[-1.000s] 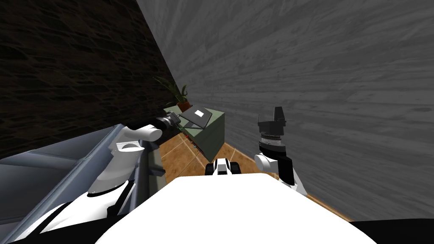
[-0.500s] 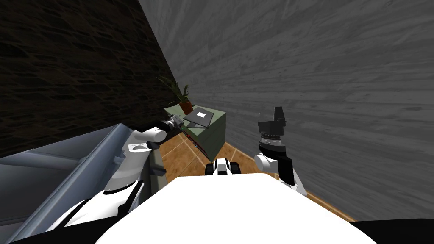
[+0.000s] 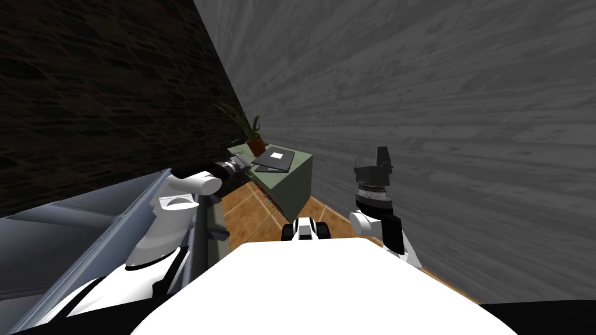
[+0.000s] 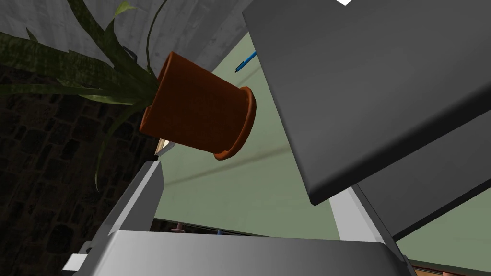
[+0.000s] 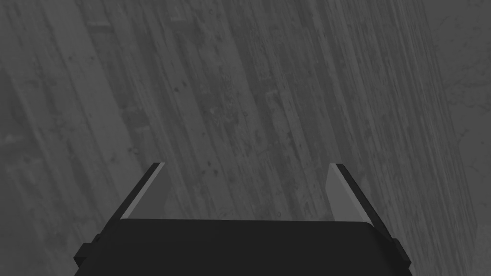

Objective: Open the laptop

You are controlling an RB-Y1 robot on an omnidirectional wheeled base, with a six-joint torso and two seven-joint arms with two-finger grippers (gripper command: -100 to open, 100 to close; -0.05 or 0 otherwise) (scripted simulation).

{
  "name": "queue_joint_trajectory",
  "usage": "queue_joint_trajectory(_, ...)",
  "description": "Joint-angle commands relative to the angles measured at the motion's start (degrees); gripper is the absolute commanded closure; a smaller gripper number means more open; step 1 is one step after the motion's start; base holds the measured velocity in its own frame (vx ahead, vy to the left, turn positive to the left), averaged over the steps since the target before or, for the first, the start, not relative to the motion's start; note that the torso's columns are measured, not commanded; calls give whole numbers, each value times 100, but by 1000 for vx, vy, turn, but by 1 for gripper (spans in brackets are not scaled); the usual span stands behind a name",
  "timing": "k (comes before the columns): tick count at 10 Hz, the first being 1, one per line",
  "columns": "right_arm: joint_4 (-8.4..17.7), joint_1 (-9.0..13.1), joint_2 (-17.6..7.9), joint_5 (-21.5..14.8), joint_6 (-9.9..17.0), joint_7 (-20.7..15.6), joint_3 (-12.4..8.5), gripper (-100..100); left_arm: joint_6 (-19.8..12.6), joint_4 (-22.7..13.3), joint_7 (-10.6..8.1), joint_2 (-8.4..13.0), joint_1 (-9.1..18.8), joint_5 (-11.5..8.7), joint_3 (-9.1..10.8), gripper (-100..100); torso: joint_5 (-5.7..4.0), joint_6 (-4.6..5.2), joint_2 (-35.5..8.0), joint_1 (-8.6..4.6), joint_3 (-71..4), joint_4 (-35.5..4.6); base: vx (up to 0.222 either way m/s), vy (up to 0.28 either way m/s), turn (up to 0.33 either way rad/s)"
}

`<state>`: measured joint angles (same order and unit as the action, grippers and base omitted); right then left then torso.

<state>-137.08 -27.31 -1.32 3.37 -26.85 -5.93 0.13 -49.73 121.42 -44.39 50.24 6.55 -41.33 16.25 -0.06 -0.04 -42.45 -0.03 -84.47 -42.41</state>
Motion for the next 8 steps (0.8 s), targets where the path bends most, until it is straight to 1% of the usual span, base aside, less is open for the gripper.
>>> queue_joint_trajectory(1, 0, 0, 0, 0, 0, 0, 0, 0, -260, 286, -216, 208, 14, -154, 144, -100, 2, 1, 3, 4, -2, 3, 51, 5, 39)
queue_joint_trajectory(2, 0, 1, 0, 0, 0, 0, 0, 0, -187, 224, -153, 156, -18, -125, 116, -100, 3, 5, 4, 0, -3, 5, 20, 1, 7)
queue_joint_trajectory(3, 0, 1, 0, 0, 0, 0, 0, 0, -207, 237, -170, 160, -21, -127, 118, 0, 3, 5, 3, -2, -2, 6, 0, 0, 0)
queue_joint_trajectory(8, 0, 1, 0, 0, 0, 0, 0, 0, -228, 221, -165, 152, -46, -129, 94, 0, 0, 3, 8, -2, -6, 5, 0, 0, 0)
